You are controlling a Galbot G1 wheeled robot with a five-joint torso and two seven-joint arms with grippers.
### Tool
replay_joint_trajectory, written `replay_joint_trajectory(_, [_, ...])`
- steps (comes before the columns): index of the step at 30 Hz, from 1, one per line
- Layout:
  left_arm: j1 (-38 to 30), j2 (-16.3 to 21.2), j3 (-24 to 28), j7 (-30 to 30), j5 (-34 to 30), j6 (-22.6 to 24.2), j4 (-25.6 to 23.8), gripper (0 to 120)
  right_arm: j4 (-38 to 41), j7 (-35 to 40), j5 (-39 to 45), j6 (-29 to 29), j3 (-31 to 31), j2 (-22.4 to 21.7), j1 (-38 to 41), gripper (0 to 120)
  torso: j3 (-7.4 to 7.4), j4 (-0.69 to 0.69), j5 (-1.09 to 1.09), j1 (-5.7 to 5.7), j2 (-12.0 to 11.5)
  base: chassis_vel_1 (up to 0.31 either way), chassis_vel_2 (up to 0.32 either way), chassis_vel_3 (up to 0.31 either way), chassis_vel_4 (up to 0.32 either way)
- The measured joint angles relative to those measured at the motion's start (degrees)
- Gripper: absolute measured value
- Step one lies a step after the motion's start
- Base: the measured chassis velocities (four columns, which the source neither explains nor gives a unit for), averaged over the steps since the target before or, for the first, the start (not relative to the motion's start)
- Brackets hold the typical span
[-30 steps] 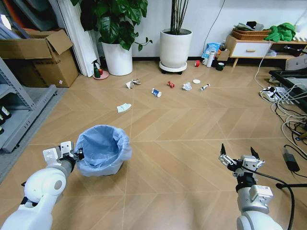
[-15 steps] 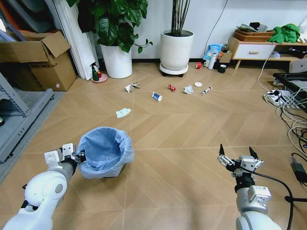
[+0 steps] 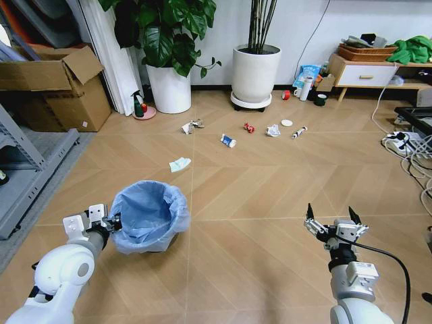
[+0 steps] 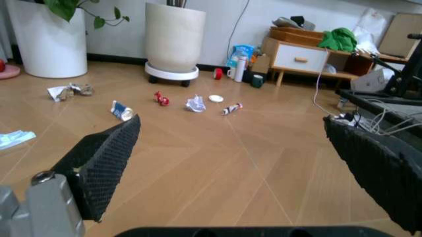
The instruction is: Pick up the trash bin and place the garbage on the floor into it.
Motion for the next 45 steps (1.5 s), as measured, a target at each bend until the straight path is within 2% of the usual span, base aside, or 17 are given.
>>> replay_joint_trajectory(45, [1.1, -0.7, 0.8, 0.8, 1.2, -0.5, -0.9, 0, -1.2, -0.3, -2.9, 1.2, -0.6, 0.0, -0.2, 100, 0.00, 0.01, 0.00, 0.00, 0.0, -0.041, 0.155, 0.043, -0.155])
